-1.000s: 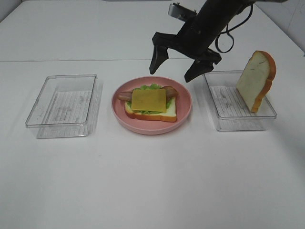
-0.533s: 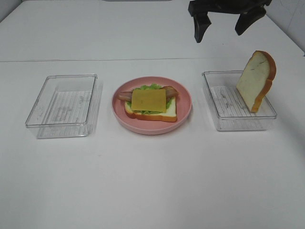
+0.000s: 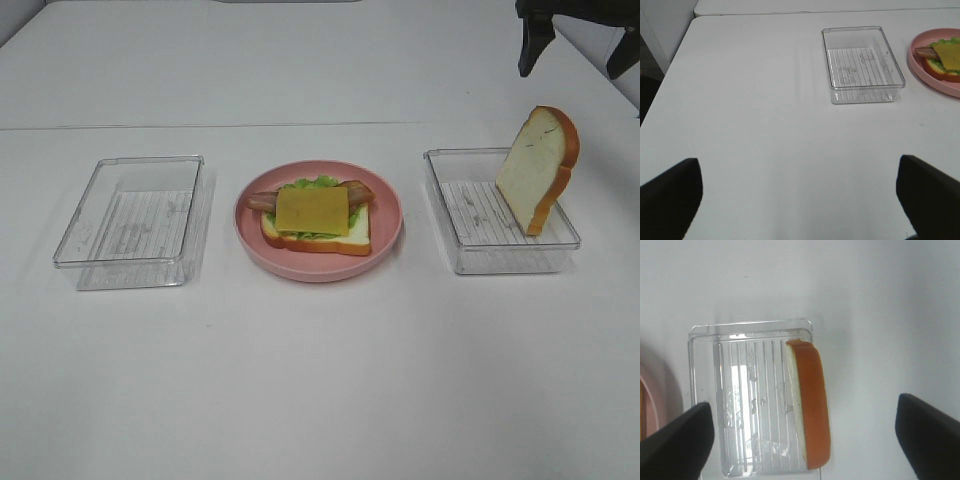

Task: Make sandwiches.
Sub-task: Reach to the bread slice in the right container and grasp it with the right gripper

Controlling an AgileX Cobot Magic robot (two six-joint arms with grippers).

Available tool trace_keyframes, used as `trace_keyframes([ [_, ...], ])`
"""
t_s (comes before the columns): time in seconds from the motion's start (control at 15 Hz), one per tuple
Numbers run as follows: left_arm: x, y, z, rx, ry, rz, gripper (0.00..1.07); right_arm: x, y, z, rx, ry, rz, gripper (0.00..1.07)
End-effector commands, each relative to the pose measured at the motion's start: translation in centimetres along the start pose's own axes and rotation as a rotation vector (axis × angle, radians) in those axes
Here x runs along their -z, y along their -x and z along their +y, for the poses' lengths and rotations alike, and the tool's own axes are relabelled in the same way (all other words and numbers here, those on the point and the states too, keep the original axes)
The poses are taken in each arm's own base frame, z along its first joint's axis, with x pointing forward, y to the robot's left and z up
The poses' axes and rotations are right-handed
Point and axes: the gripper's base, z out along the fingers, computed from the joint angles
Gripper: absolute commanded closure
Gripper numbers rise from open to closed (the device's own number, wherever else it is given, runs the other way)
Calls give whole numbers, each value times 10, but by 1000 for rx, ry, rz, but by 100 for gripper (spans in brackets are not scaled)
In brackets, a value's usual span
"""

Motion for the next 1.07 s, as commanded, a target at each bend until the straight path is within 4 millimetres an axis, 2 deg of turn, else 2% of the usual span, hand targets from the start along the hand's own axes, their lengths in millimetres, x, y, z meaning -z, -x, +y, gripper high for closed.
trace_keyframes([
  [0.07,1,-1,0,6,0,-16,9,-24,-10,-10,-23,31,145,15],
  [0.13,1,-1,0,6,0,-16,9,-36,-11,-10,-23,29,172,16],
  [0.2,1,-1,0,6,0,-16,9,-56,-15,-9,-25,33,226,16],
  [0.27,1,-1,0,6,0,-16,9,-63,-17,-8,-25,37,247,16],
  [0.4,1,-1,0,6,0,-16,9,-91,-24,-5,-36,61,307,16],
  [0.47,1,-1,0,6,0,-16,9,-99,-26,-4,-41,72,325,17],
  [0.6,1,-1,0,6,0,-16,9,-102,-26,-4,-44,78,332,22],
  [0.8,1,-1,0,6,0,-16,9,-103,-27,-7,-28,46,331,46],
  [0.87,1,-1,0,6,0,-16,9,-102,-26,-8,-22,30,329,70],
  [0.93,1,-1,0,6,0,-16,9,-100,-26,-10,-15,14,325,87],
  [1.0,1,-1,0,6,0,-16,9,-99,-25,-10,-14,10,322,92],
  [1.07,1,-1,0,6,0,-16,9,-97,-25,-12,-7,-6,318,106],
])
